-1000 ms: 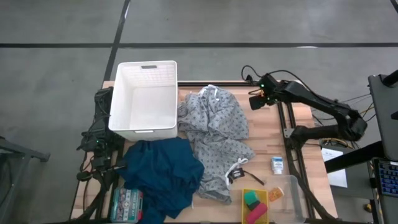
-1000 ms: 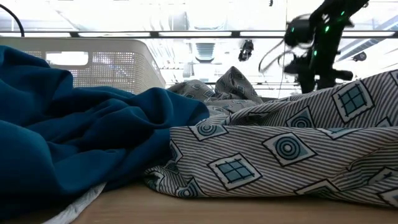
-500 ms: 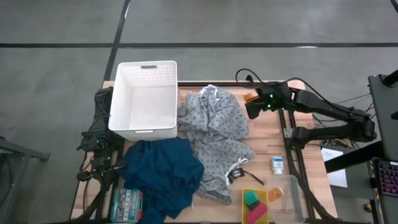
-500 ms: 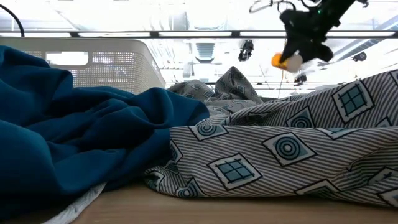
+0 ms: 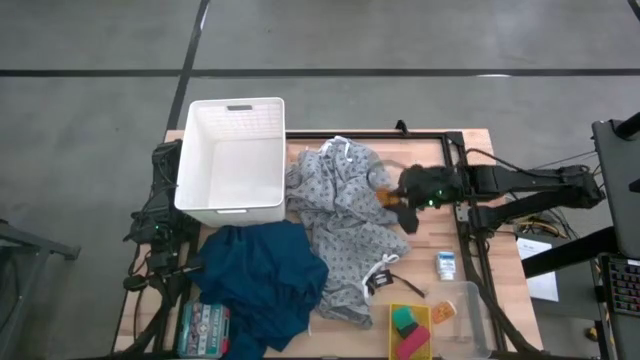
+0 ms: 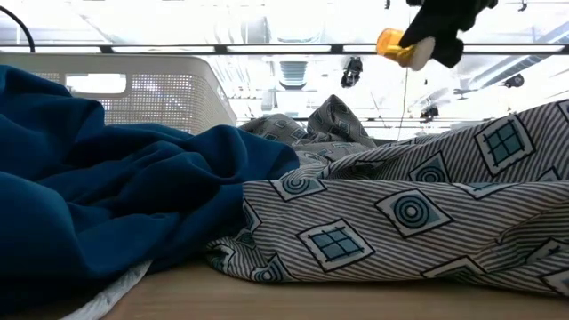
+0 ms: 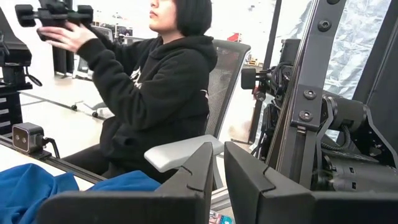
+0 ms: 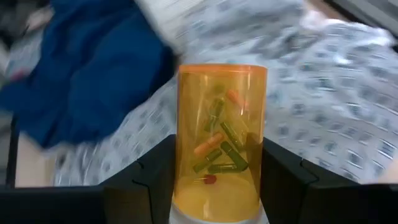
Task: Pick & Place Medicine items
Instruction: Put the orange pill bottle into the transparent bin
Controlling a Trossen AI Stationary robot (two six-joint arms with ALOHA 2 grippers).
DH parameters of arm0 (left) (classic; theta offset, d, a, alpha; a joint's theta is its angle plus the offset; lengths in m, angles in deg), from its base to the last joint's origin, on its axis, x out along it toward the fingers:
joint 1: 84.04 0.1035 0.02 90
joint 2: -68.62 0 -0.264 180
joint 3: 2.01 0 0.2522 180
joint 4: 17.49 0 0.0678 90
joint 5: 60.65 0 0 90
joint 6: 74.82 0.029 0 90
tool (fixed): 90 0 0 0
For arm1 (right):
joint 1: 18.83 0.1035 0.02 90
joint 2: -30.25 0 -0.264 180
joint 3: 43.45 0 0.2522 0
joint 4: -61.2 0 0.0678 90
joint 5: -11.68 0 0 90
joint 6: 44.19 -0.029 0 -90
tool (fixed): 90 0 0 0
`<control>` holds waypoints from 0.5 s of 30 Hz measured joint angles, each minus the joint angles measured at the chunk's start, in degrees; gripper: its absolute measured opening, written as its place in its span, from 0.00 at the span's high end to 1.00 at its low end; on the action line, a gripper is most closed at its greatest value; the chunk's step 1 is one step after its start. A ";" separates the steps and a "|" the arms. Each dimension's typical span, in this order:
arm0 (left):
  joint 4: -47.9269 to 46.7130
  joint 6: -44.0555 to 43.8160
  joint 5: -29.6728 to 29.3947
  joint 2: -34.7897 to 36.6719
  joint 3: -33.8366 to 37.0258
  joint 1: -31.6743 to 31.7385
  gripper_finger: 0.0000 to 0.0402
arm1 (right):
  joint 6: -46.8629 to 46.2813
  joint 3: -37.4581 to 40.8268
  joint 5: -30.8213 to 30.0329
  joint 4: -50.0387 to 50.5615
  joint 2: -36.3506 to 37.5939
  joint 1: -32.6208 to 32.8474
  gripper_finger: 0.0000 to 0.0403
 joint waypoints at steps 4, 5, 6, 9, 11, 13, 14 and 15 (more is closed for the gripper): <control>0.00 0.00 0.00 -0.01 0.01 0.01 0.88 | 1.10 -0.01 -0.03 -0.08 -0.91 5.99 0.53; 0.00 0.00 -0.01 0.01 0.01 0.01 0.88 | 0.90 0.00 -0.04 -0.12 -1.10 7.22 0.52; 0.00 0.00 0.01 -0.01 -0.01 0.01 0.88 | 0.49 -0.01 -0.05 -0.12 -1.27 8.42 0.51; 0.00 0.00 0.01 0.02 0.01 0.01 0.88 | -1.09 -0.01 -0.17 -0.12 -2.08 11.85 0.51; 0.00 0.00 0.01 -0.01 0.00 0.00 0.88 | -1.65 -0.01 -0.14 -0.06 -2.65 14.02 0.50; 0.00 0.00 0.01 0.01 0.01 0.00 0.88 | -3.15 0.00 -0.14 -0.13 -3.19 16.08 0.50; 0.00 0.00 0.00 -0.01 -0.02 0.01 0.88 | -3.76 0.01 -0.10 -0.13 -3.45 16.97 0.50; 0.00 0.00 0.00 -0.01 0.00 0.00 0.88 | -3.90 0.01 -0.12 -0.15 -3.80 17.93 0.50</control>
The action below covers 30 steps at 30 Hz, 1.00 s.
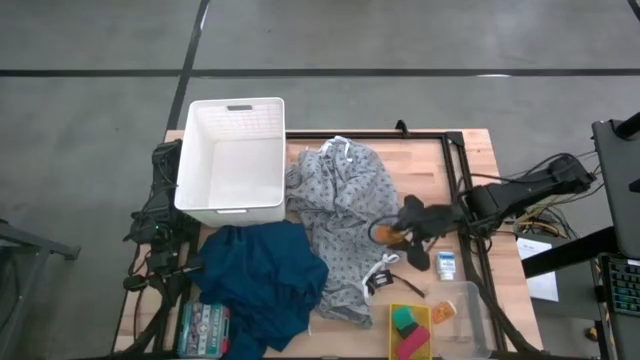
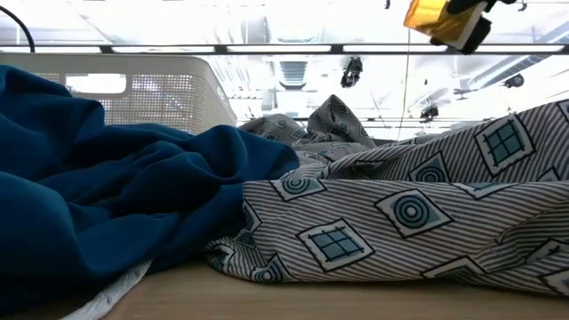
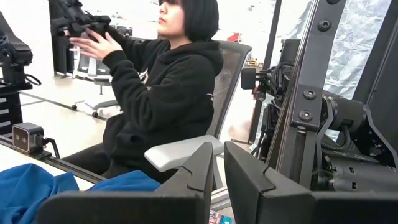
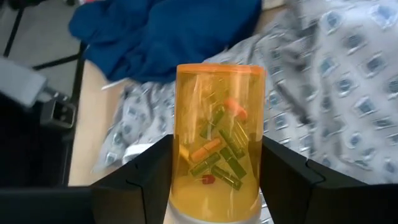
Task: Pick & Place Medicine items
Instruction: Put the orange pill bottle into the transparent bin
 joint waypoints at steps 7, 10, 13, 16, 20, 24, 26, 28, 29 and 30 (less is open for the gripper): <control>0.00 0.00 0.01 0.00 0.01 -0.01 0.88 | -6.33 0.00 0.52 -0.34 -3.51 5.90 0.52; 0.00 0.00 -0.01 0.02 0.01 0.01 0.88 | -6.76 -0.01 2.06 -0.39 -5.10 8.18 0.52; 0.00 0.00 -0.01 0.00 0.01 0.01 0.88 | -8.96 -0.01 4.97 -0.33 -6.76 10.57 0.52; 0.00 0.00 0.01 0.00 -0.01 0.01 0.88 | -9.74 0.00 6.29 -0.39 -8.01 12.36 0.52; 0.00 0.00 0.01 0.00 -0.01 -0.01 0.88 | -8.74 0.00 6.31 -0.32 -10.26 14.38 0.52; 0.00 0.00 -0.01 0.00 0.01 0.00 0.88 | -8.97 0.00 6.77 -0.31 -11.85 15.88 0.52; 0.00 0.00 0.01 0.01 0.01 0.00 0.88 | -8.98 0.00 6.95 0.19 -12.16 16.77 0.51; 0.00 0.00 -0.01 0.00 0.01 0.01 0.88 | -9.47 0.00 7.80 0.34 -12.10 17.77 0.51; 0.00 0.00 0.00 0.00 0.01 0.00 0.88 | -9.66 0.00 7.92 0.54 -11.93 18.44 0.51; 0.00 0.00 0.01 0.00 0.01 0.01 0.88 | -9.64 0.02 8.04 0.89 -11.60 19.09 0.51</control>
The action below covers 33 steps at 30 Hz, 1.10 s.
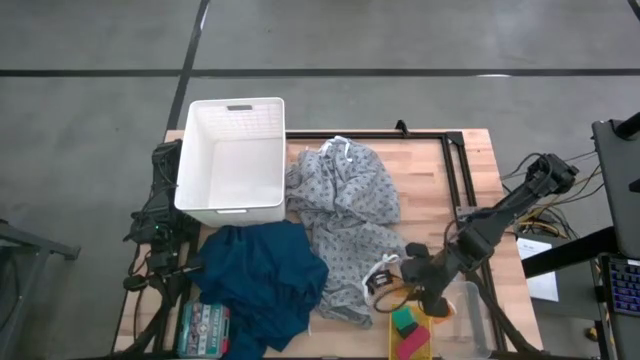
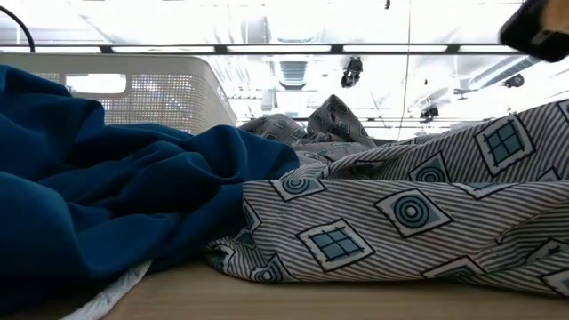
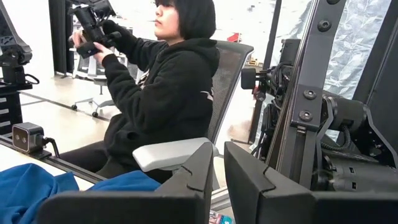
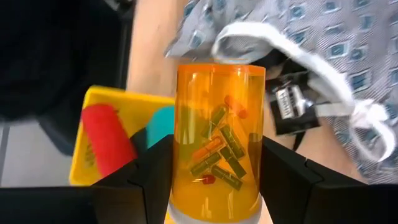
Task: Pick & Place Medicine items
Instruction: Put the orange pill bottle into the transparent bin
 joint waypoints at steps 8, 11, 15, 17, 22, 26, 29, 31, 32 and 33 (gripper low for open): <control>0.00 0.00 -0.01 0.00 -0.02 0.00 0.88 | 1.36 0.00 -0.33 2.42 3.49 4.98 0.52; 0.00 0.00 0.00 0.00 -0.02 -0.02 0.88 | 1.27 0.00 -0.46 2.62 4.18 6.73 0.51; 0.00 0.00 -0.02 0.01 -0.01 0.00 0.88 | 0.71 0.00 0.01 2.67 4.19 9.21 0.51; 0.00 0.00 -0.01 0.00 -0.01 0.00 0.88 | 0.71 0.00 0.05 2.67 3.96 10.21 0.52; 0.00 0.00 -0.01 0.00 0.00 0.00 0.88 | 0.84 0.00 0.21 2.70 3.74 12.84 0.51; 0.00 0.00 0.00 0.00 -0.02 0.00 0.88 | 1.73 0.00 0.14 2.30 3.87 14.99 0.50; 0.00 0.00 -0.02 0.00 0.00 0.00 0.88 | 2.69 0.00 0.01 0.08 3.70 16.82 0.49; 0.00 0.00 0.00 0.00 -0.01 -0.01 0.88 | 4.15 0.00 0.01 -0.97 3.70 17.79 0.49; 0.00 0.00 -0.01 0.00 0.00 -0.01 0.88 | 4.39 0.00 0.02 -1.38 3.70 18.06 0.49; 0.00 0.00 0.00 0.00 -0.02 -0.01 0.88 | 4.47 0.00 0.05 -1.73 3.70 18.23 0.48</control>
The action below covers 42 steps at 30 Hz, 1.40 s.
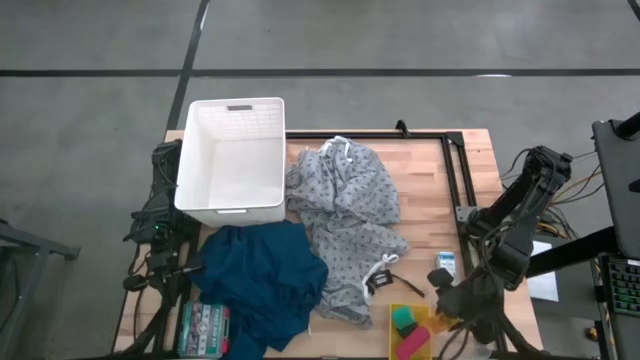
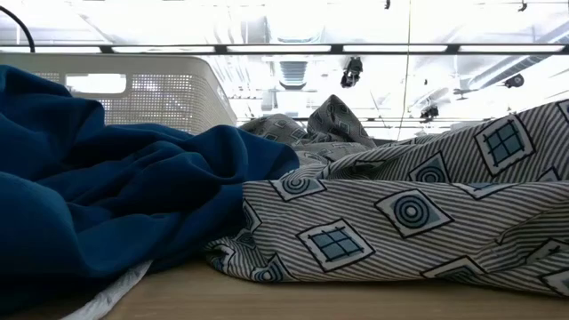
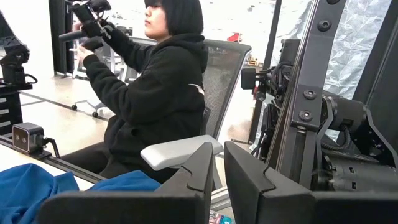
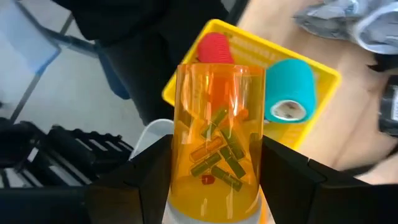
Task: Pick & Place Medicine items
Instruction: Put the orange pill bottle into the transparent bin
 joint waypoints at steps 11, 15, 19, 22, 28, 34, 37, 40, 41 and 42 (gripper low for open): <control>0.00 0.00 -0.01 0.02 0.02 0.02 0.88 | -1.55 0.00 0.39 -2.01 0.02 -0.04 0.49; 0.00 0.00 -0.02 0.02 0.01 0.00 0.88 | -2.06 0.00 4.41 -1.97 0.02 -0.09 0.49; 0.00 0.00 -0.02 0.02 0.00 0.01 0.88 | -2.08 0.07 5.06 -1.87 0.02 -0.05 0.49; 0.00 0.00 -0.02 0.02 0.02 0.02 0.88 | -2.08 0.13 7.25 -1.59 0.02 -0.11 0.49; 0.00 0.00 0.00 0.02 0.02 0.02 0.88 | -1.86 1.20 7.68 -1.62 0.02 -0.07 0.49; 0.00 0.00 -0.02 0.02 0.00 0.01 0.88 | -0.75 5.46 10.13 -1.68 0.02 0.00 0.49; 0.00 0.00 0.00 0.02 0.00 0.02 0.88 | -0.81 8.12 10.51 -1.56 0.02 0.20 0.49; 0.00 0.00 -0.01 0.02 0.02 0.01 0.88 | -0.77 9.98 10.50 -1.99 0.02 0.28 0.49; 0.00 0.00 0.00 0.02 0.00 0.01 0.88 | -0.77 10.51 10.51 -2.07 0.02 0.28 0.49; 0.00 0.00 -0.02 0.02 0.02 0.02 0.88 | -0.79 10.96 10.51 -2.02 0.02 0.28 0.49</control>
